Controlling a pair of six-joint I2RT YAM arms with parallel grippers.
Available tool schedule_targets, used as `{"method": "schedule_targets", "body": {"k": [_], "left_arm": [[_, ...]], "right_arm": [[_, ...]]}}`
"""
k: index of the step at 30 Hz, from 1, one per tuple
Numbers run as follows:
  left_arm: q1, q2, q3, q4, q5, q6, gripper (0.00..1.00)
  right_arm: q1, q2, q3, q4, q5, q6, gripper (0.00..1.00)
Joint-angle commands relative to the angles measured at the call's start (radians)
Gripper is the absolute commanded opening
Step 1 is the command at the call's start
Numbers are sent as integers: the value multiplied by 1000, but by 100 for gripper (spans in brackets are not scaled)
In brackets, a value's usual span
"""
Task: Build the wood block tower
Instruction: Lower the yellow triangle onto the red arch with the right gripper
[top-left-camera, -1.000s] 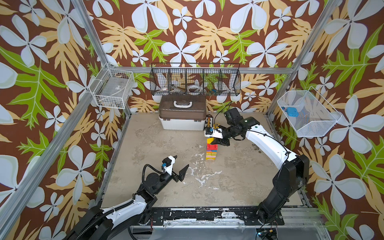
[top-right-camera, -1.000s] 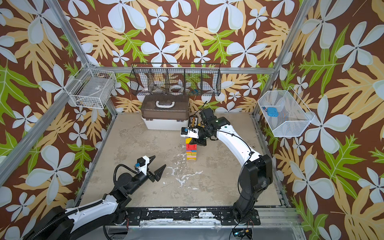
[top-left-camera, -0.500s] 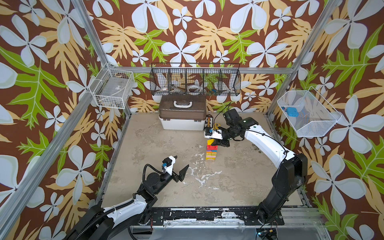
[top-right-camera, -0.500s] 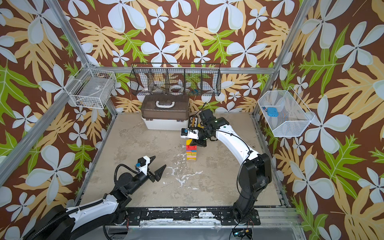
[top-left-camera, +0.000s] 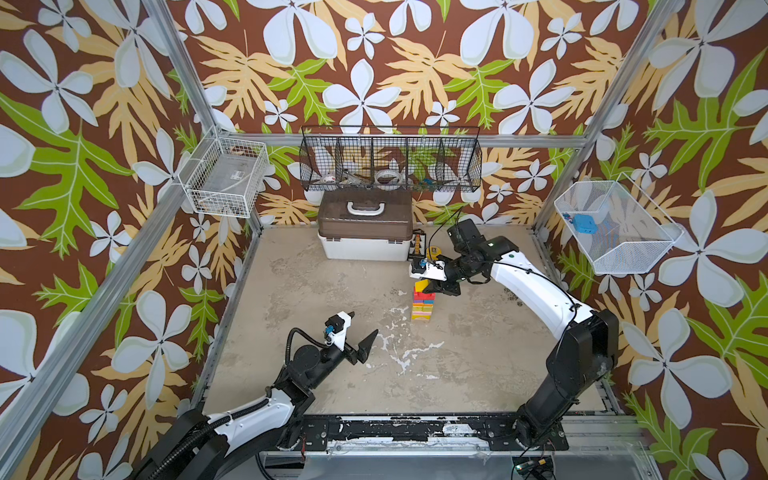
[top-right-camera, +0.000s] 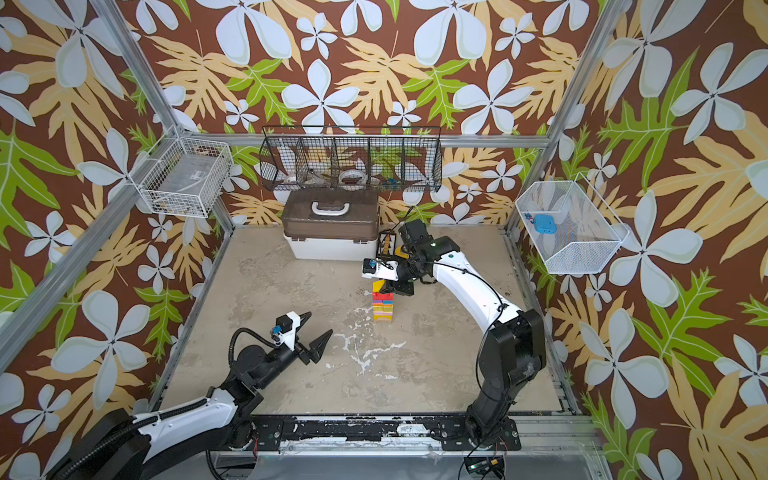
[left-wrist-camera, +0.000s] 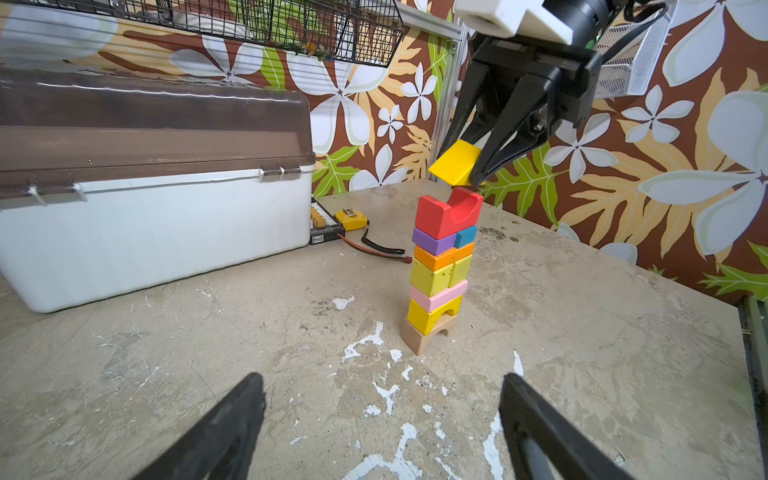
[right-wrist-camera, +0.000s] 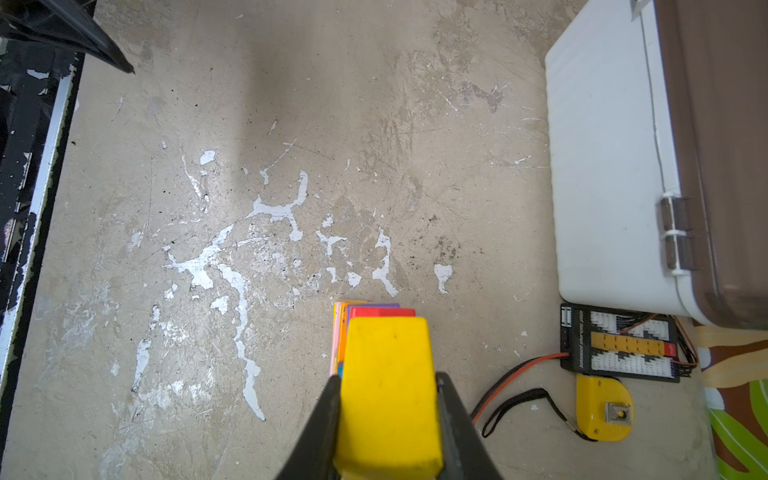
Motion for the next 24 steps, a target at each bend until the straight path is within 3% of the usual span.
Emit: {"method": "schedule_targets", "body": {"k": [1, 24], "left_arm": [[0, 2, -42, 9, -4, 8, 89], [0, 21, -28, 0, -1, 8, 88]], "right_arm": [[1, 3, 8, -9, -12, -1, 3], [22, 29, 19, -22, 53, -5, 9]]}}
